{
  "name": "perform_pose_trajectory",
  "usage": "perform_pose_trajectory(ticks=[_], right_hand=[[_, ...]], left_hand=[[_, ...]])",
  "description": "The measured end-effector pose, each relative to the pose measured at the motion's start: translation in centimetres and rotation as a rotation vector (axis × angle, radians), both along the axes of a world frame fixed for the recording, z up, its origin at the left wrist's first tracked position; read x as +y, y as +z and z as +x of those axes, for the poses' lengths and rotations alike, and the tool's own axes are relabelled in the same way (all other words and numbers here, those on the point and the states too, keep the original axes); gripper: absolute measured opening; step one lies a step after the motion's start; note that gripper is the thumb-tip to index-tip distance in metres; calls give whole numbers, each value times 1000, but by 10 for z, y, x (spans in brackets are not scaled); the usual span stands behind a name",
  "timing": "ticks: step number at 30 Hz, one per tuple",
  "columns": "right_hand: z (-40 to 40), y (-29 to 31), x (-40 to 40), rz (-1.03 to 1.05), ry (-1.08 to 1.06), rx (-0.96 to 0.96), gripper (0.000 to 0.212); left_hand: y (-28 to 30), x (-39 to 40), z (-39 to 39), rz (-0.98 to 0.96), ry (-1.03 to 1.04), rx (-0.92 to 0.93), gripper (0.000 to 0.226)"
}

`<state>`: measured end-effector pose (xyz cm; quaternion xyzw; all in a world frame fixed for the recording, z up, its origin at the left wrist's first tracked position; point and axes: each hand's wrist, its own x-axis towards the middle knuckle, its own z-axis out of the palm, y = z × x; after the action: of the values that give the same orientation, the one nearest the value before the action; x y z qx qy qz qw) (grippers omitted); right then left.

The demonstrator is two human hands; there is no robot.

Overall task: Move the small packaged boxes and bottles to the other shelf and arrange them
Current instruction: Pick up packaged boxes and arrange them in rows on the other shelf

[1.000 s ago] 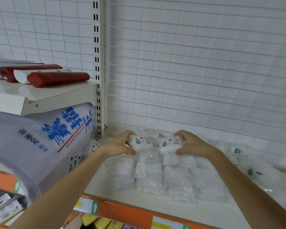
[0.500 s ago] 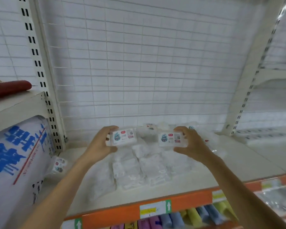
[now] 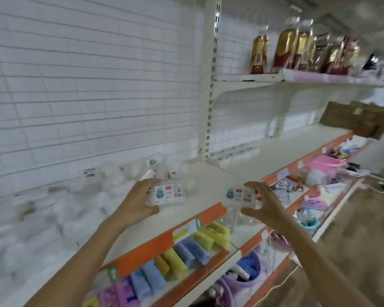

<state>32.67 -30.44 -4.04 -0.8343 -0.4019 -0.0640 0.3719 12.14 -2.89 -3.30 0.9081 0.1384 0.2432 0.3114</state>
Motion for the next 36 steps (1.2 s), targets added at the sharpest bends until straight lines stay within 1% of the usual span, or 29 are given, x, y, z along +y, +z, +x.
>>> perform_pose_trajectory(ticks=[6,8,10,14,15,16,18,20,22,25,30,36], right_hand=[[61,-21,-109,-17,-113,97,71],[80,-29,-138,-32,-145,109,71],[98,-36,-162,-31,-168,117,71],[128,-48,-194,-12,-178,157,69],[136,-51,-199,-18,-177,165,68],[144,-52,-202,-27,-175,174,68],[162,-55,-205,-32,-174,195,68],[182,-55,-202,-19,-164,205,67],[204,-52,-196,-25,-146,200,66],[244,-48,-179,-31,-111,204,68],[320,-39,-142,-69,-28,193,73],[393,-21,-91,-134,129,159,65]], left_hand=[[-37,-86,89,-91,-73,13,66],[-46,-111,113,-144,-80,32,68],[-54,-130,135,-153,-80,42,74],[-57,-158,175,-201,-79,59,77],[-58,-163,185,-217,-80,58,78],[-58,-167,195,-224,-74,57,74],[-58,-171,216,-223,-64,45,64],[-58,-169,238,-210,-50,40,61],[-57,-165,258,-198,-48,40,60],[-56,-153,291,-235,-19,0,60],[-52,-124,353,-197,45,1,60],[-49,-94,401,-168,149,46,64]])
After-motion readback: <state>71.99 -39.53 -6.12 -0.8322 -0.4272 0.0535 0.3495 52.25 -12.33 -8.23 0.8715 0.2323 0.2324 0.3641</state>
